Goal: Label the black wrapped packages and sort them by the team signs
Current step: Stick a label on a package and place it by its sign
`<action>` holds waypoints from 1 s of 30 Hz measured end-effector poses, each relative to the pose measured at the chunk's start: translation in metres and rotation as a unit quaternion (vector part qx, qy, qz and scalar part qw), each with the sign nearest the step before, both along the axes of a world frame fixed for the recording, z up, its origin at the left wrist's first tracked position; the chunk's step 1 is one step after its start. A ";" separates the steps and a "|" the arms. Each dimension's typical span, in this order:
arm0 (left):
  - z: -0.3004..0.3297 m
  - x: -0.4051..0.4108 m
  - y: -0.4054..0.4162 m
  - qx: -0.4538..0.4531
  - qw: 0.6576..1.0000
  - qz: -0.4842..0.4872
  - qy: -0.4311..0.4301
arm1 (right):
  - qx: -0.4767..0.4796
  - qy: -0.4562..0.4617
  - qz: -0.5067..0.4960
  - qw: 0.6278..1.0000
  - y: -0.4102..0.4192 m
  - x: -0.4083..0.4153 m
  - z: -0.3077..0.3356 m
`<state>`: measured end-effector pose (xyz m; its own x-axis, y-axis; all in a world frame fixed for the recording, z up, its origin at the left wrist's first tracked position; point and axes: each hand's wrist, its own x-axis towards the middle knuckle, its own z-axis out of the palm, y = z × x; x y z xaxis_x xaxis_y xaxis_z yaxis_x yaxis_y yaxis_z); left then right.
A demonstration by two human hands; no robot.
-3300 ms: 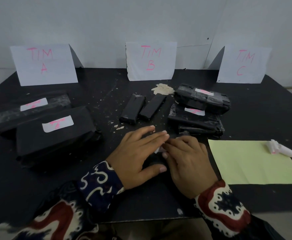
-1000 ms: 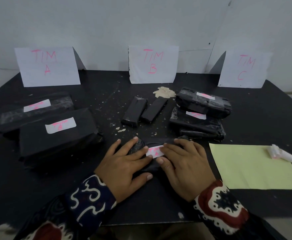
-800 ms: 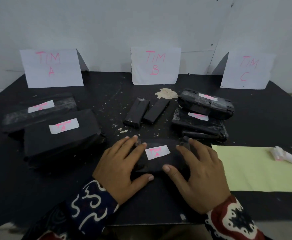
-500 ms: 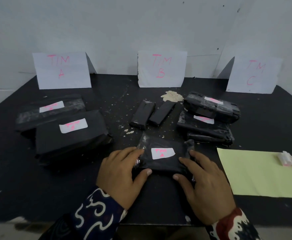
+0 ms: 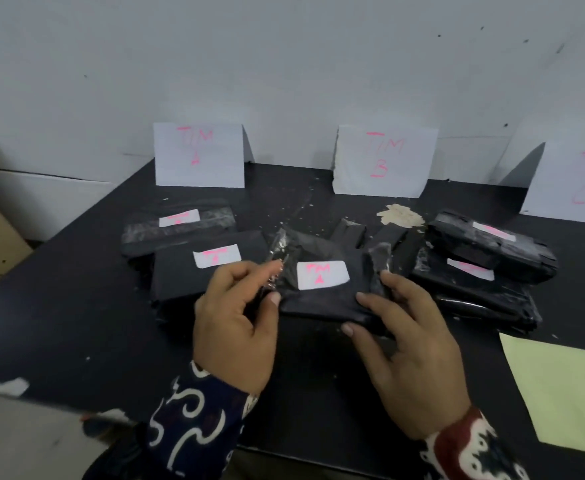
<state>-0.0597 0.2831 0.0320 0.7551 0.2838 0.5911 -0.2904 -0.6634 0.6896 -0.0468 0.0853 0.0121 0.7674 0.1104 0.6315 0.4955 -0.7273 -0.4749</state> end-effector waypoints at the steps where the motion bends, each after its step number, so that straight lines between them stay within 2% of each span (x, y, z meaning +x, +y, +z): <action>1: 0.003 0.000 0.007 0.014 1.000 0.023 -0.016 | -0.001 -0.005 0.011 1.000 0.009 0.005 0.004; 4: 0.007 0.005 0.034 0.034 0.996 0.075 -0.045 | 0.004 -0.005 0.054 0.999 0.037 0.023 0.012; 7: 0.005 0.013 0.059 0.032 0.989 0.143 -0.024 | 0.003 0.020 0.098 0.995 0.067 0.044 0.013; 11: 0.001 0.021 0.079 0.095 0.966 0.233 0.068 | -0.015 0.061 0.127 0.990 0.093 0.061 0.007; 14: 0.000 0.027 0.084 0.098 0.951 0.244 0.161 | -0.042 0.085 0.128 0.987 0.096 0.064 0.002; 16: -0.001 0.028 0.084 0.092 0.949 0.242 0.179 | -0.049 0.088 0.125 0.987 0.093 0.063 0.000; 19: -0.002 0.028 0.080 0.088 0.953 0.251 0.145 | -0.035 0.086 0.099 0.991 0.084 0.062 0.000; 22: 0.000 0.027 0.069 0.101 0.961 0.255 0.044 | -0.032 0.066 0.032 0.997 0.070 0.067 -0.003; 24: 0.000 0.026 0.055 0.127 0.968 0.208 -0.051 | -0.050 0.067 -0.024 0.996 0.058 0.073 -0.004; 26: -0.001 0.023 0.033 0.138 0.978 0.108 -0.110 | -0.060 0.088 -0.073 0.992 0.046 0.081 -0.003; 28: -0.004 0.021 0.009 0.138 0.986 -0.002 -0.097 | -0.087 0.116 -0.111 0.983 0.034 0.090 -0.002; 30: -0.009 0.022 -0.010 0.162 0.981 -0.094 -0.053 | -0.156 0.155 -0.133 0.966 0.023 0.097 -0.002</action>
<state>-0.0375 0.2733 0.0228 0.7058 -0.0699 0.7049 -0.4865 -0.7711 0.4107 0.0505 0.1080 0.0103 0.9418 0.0315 0.3347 0.1408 -0.9411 -0.3075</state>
